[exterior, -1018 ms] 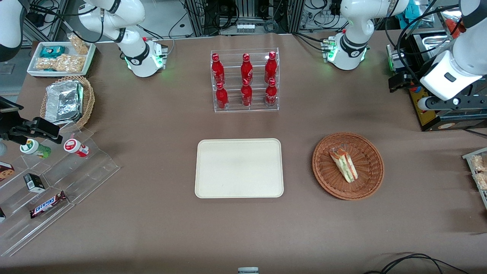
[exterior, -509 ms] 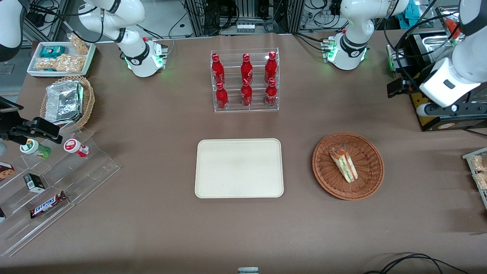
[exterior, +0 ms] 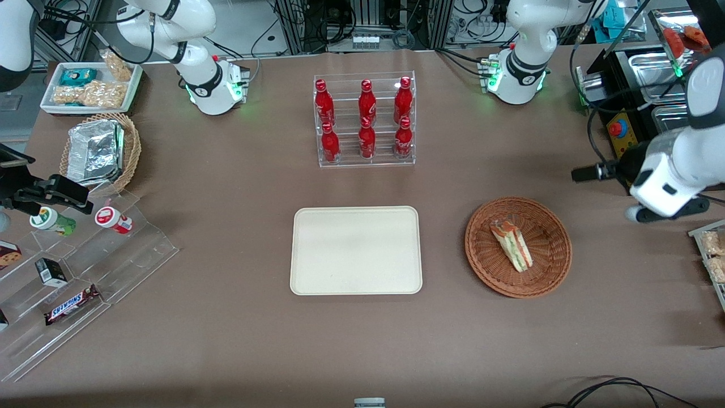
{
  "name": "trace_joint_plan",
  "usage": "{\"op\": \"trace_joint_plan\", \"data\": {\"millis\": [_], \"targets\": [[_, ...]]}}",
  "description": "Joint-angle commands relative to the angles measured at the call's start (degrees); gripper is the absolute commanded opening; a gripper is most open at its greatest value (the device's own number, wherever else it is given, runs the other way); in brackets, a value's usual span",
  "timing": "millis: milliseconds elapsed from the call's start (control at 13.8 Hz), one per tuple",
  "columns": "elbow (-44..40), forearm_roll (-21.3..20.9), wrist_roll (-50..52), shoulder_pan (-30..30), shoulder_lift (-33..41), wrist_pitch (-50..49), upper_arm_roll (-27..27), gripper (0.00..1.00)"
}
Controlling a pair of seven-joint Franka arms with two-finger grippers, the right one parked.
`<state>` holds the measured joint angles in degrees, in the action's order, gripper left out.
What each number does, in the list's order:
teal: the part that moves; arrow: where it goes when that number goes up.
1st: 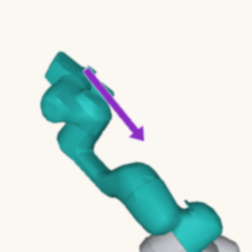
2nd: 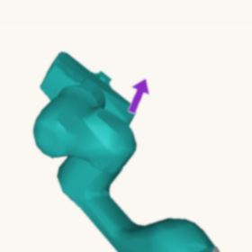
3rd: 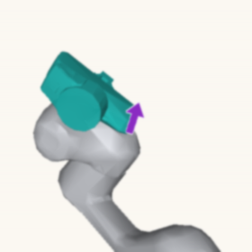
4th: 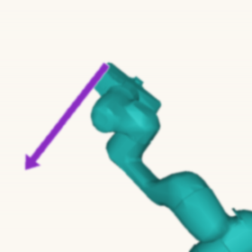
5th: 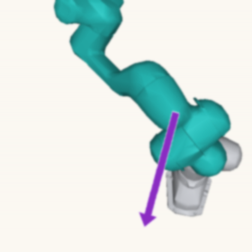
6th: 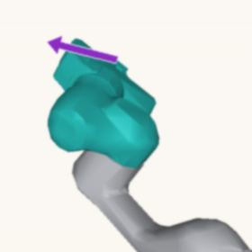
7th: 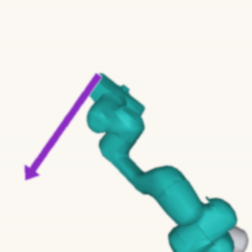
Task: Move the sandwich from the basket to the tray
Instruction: 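Move the left gripper down over the sandwich in the wicker basket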
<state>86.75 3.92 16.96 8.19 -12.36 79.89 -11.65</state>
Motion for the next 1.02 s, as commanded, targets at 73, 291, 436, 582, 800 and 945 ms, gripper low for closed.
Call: {"op": "trace_joint_plan", "data": {"millis": [73, 291, 436, 582, 800, 945], "targets": [[6.7, 0.8, 3.9, 0.1, 0.0, 10.2, -0.4, 1.0], [10.2, 0.6, 8.0, -0.2, -1.3, 17.3, -0.4, 1.0], [11.2, 0.5, 9.9, -0.5, -3.1, 21.3, -0.5, 1.0], [14.0, 0.5, 14.0, -1.2, -4.4, 27.9, -0.7, 1.0], [19.0, 0.5, 17.5, -2.3, -5.5, 37.9, -0.7, 1.0], [20.5, 0.6, 17.8, -2.4, -6.3, 40.8, -0.7, 1.0]]}}
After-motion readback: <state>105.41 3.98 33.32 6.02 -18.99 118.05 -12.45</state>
